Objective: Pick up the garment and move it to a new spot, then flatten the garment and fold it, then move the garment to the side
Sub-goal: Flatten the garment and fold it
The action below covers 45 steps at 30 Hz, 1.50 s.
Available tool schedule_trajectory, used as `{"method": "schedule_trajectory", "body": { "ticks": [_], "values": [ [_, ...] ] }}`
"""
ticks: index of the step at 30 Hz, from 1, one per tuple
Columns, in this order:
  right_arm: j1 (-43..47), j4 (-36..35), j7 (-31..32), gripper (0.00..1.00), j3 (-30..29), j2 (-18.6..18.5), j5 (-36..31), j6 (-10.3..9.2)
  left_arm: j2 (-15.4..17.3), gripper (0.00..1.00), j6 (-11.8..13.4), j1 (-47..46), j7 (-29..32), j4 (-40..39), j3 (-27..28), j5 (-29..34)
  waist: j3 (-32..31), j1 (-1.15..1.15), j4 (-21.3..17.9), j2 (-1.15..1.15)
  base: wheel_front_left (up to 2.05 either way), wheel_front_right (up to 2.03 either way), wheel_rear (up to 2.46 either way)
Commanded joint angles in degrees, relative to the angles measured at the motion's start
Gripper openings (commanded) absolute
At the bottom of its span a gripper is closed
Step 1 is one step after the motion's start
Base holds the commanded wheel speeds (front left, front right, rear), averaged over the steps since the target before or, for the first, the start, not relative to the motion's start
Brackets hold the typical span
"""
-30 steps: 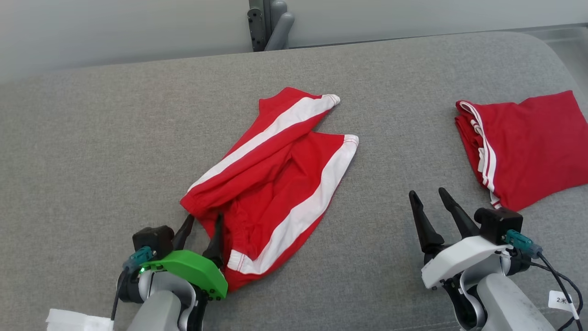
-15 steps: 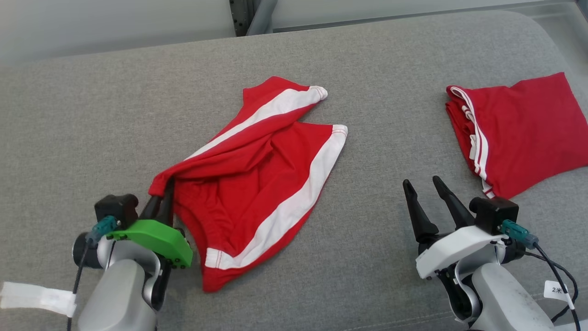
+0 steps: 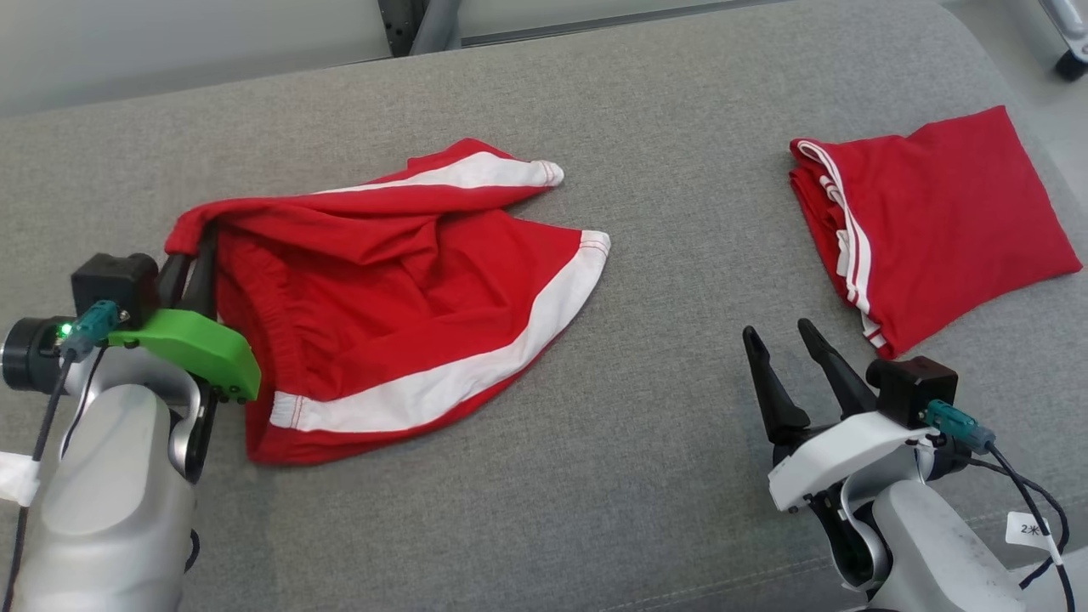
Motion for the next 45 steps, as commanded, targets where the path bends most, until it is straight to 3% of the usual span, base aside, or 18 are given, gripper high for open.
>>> {"method": "schedule_trajectory", "body": {
  "ticks": [1,3,4,12,15,22,34,45],
  "values": [
    [-0.5,0.0,-0.1,1.00,0.1,-0.3,-0.1,-0.07,0.6,0.00,0.8,-1.2,0.0,0.1,1.2,0.3,0.3,0.00,-0.5,0.00,0.00,0.00,0.00],
    [-0.8,0.0,-0.1,1.00,0.0,-0.5,-0.2,-0.07,0.7,0.47,1.5,-1.3,0.0,0.2,2.5,0.7,0.4,0.00,-0.9,0.00,0.00,0.00,0.00],
    [-0.9,-0.1,-0.1,1.00,-0.1,-0.5,-0.3,-0.07,0.6,1.00,1.9,-1.1,0.0,0.0,3.2,0.9,0.4,0.00,-1.0,0.00,0.00,0.00,0.00],
    [0.5,-0.5,-0.1,1.00,-1.7,0.4,-0.1,-0.07,-4.0,1.00,2.4,5.8,0.0,3.7,6.8,0.0,-2.2,0.00,-0.5,0.00,0.00,0.00,0.00],
    [1.7,-1.5,-0.1,1.00,-2.7,1.0,-0.9,-0.08,-7.2,1.00,2.0,10.4,0.0,1.3,9.2,-1.0,-3.5,0.00,0.2,0.00,0.00,0.00,0.00],
    [3.8,-3.3,-0.1,1.00,-5.5,2.2,-4.2,-0.07,-11.2,1.00,2.1,20.2,0.0,-8.3,13.0,1.3,-6.6,0.00,1.8,0.00,0.00,0.00,0.00],
    [8.3,-5.7,-0.1,1.00,-9.3,4.7,-9.9,-0.07,-12.4,1.00,1.8,32.9,0.0,-21.1,14.1,6.5,-11.6,0.00,2.5,0.00,0.00,0.00,0.00],
    [9.5,-6.2,-0.1,1.00,-8.7,5.1,-12.1,-0.08,-12.4,1.00,3.2,35.9,0.0,-22.2,11.2,3.6,-11.8,0.00,3.2,0.00,0.00,0.00,0.00]
  ]
}}
